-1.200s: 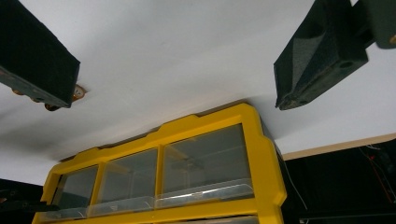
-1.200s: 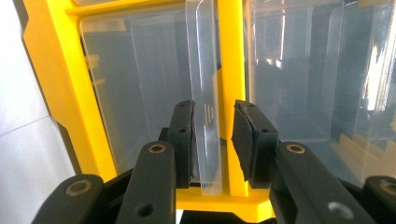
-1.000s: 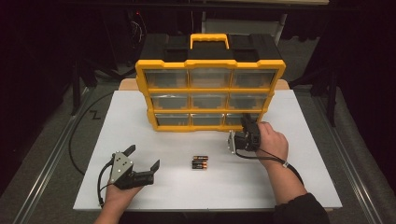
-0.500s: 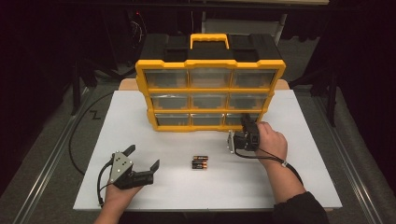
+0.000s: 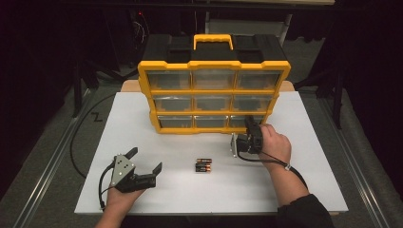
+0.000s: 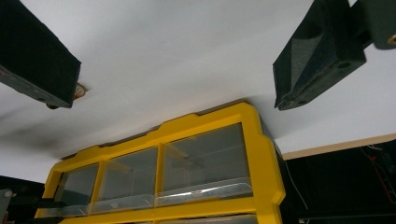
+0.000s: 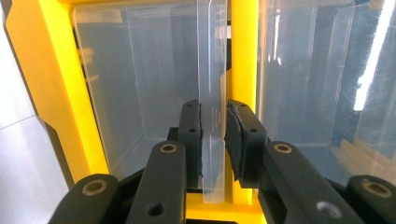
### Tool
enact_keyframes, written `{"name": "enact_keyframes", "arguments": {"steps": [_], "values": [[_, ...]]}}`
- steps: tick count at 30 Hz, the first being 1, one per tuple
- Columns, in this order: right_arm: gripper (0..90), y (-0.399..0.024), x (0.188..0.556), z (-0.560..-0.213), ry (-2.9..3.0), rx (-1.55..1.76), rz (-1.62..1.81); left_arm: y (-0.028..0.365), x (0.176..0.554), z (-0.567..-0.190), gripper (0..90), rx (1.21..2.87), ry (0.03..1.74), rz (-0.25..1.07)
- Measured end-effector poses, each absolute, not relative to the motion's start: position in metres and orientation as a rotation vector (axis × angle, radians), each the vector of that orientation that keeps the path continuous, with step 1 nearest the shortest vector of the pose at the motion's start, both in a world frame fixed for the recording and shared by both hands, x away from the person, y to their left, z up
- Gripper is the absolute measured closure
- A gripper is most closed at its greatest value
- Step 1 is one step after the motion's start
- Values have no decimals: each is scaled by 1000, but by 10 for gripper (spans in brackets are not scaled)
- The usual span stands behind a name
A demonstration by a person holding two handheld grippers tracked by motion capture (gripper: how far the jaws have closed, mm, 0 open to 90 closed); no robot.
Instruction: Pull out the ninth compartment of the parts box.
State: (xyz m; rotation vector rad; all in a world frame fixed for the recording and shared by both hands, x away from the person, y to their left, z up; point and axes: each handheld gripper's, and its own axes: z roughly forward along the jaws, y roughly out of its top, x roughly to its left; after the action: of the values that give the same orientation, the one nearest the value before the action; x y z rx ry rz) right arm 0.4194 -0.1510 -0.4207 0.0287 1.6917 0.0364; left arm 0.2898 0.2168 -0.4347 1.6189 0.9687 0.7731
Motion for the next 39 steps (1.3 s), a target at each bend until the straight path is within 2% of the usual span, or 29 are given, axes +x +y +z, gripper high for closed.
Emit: {"name": "enact_keyframes", "arguments": {"steps": [9,39], "values": [[820,-151,417,-416,1687,9,51,217,290,-435,17,1614,968,770],[811,-154,387,-415,1711,18,65,217,290,-434,19,1611,968,759]]}}
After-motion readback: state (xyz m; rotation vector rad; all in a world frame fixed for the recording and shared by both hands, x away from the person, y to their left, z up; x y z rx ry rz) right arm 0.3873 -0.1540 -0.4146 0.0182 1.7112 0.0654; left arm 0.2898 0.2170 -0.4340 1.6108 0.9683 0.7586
